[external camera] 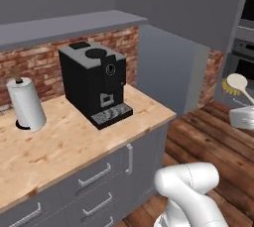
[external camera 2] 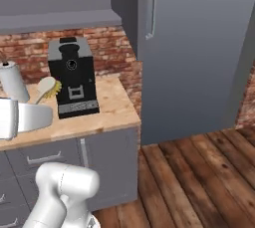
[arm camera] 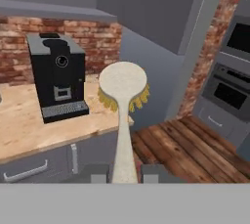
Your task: Locate and retrieve the dish brush and dish brush from the cabinet. Place them next to the sink.
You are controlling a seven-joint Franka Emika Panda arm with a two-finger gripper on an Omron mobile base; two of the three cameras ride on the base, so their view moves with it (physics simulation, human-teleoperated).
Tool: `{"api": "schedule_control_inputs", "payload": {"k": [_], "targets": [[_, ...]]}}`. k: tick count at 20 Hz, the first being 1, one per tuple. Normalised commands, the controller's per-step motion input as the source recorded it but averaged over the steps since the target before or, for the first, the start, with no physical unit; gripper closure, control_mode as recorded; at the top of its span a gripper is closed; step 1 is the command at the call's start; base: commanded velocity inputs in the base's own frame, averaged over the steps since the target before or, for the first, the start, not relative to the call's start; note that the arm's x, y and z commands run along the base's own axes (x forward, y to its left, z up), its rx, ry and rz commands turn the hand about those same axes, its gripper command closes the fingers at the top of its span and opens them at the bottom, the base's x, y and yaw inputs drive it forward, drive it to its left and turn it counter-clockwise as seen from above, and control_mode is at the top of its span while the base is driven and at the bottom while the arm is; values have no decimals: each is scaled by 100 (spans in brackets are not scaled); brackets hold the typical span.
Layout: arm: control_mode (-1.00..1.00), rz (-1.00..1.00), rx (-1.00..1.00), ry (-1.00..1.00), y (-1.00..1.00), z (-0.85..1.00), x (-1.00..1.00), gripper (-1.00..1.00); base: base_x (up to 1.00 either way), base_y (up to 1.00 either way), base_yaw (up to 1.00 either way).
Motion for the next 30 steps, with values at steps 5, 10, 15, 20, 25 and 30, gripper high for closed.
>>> {"api": "schedule_control_inputs", "payload": {"k": [5,10,15,20,25,30], "targets": [[100,0,0,0,0,0,0,100,0,0,-50],[100,0,0,0,0,0,0,100,0,0,-50],[100,0,0,0,0,0,0,100,0,0,-50],[100,0,0,0,0,0,0,100,0,0,-50],[100,0,0,0,0,0,0,100,0,0,-49],[100,0,0,0,0,0,0,100,0,0,-47]]}}
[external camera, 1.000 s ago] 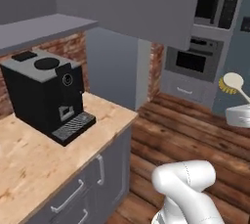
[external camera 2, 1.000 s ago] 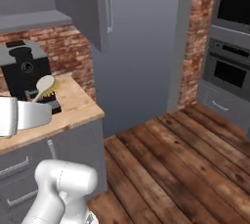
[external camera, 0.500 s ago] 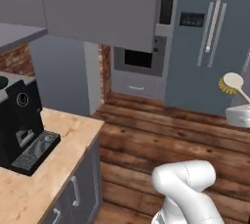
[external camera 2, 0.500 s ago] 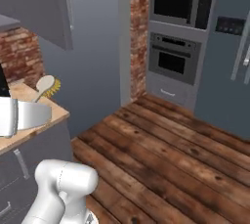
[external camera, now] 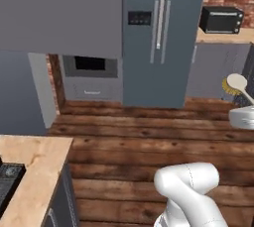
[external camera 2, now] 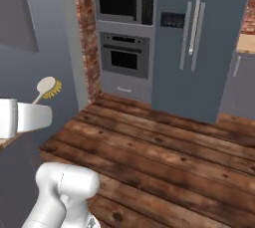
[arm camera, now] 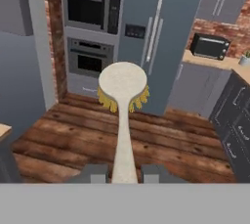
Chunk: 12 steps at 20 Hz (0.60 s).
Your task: Locate and retrieve the dish brush and dish brush from the cabinet. Place them next to the sink.
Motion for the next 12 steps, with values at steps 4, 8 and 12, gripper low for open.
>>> {"api": "schedule_control_inputs", "payload": {"k": [4,8,12], "targets": [[100,0,0,0,0,0,0,100,0,0,-47],[100,0,0,0,0,0,0,100,0,0,-47],[100,0,0,0,0,0,0,100,0,0,-47]]}}
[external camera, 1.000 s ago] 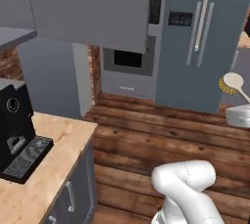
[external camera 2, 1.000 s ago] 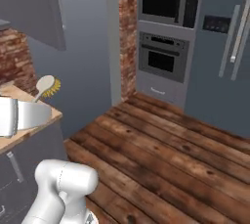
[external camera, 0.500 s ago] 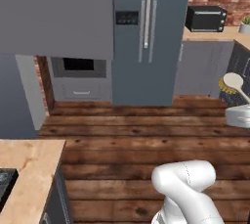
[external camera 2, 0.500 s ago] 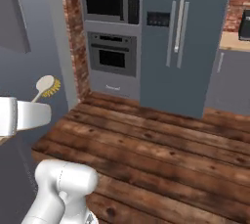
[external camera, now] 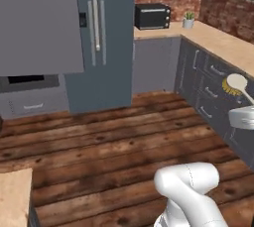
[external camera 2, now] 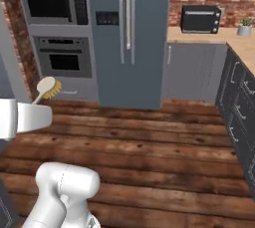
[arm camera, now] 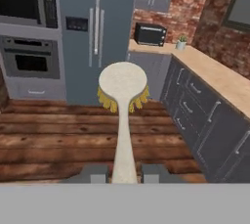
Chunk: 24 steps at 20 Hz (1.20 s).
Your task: Locate and retrieve the dish brush and dish brush from the cabinet. Place them next to the sink.
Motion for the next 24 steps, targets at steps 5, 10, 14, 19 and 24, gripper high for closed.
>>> {"api": "schedule_control_inputs", "payload": {"k": [5,10,14,19,24], "targets": [[100,0,0,0,0,0,0,100,1,0,-46],[100,0,0,0,0,0,0,100,1,0,-46],[100,0,0,0,0,0,0,100,1,0,-46],[100,0,0,0,0,0,0,100,1,-4,-45],[100,0,0,0,0,0,0,100,2,-4,-45]]}}
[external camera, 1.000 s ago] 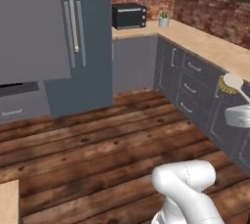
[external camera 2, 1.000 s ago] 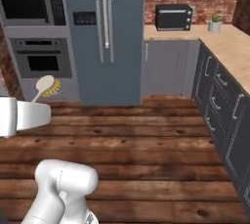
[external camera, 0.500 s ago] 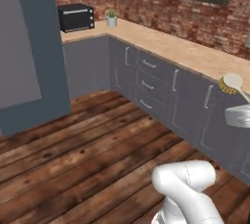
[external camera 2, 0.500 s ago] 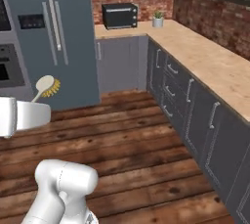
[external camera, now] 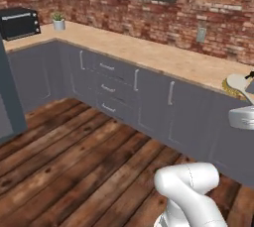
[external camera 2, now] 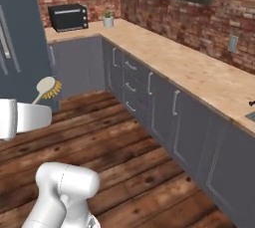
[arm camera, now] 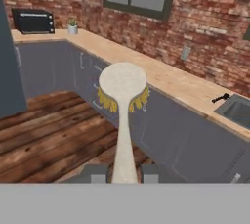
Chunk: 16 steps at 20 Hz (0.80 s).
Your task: Locate and retrieve the dish brush and dish brush from the cabinet. Place them next to the sink.
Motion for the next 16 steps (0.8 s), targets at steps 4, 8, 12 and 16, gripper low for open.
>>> {"api": "schedule_control_inputs", "payload": {"k": [4,8,12,16], "targets": [[100,0,0,0,0,0,0,100,2,-6,-45],[100,0,0,0,0,0,0,100,2,-6,-45],[100,0,0,0,0,0,0,100,2,-5,-44],[100,0,0,0,0,0,0,100,4,-7,-43]]}}
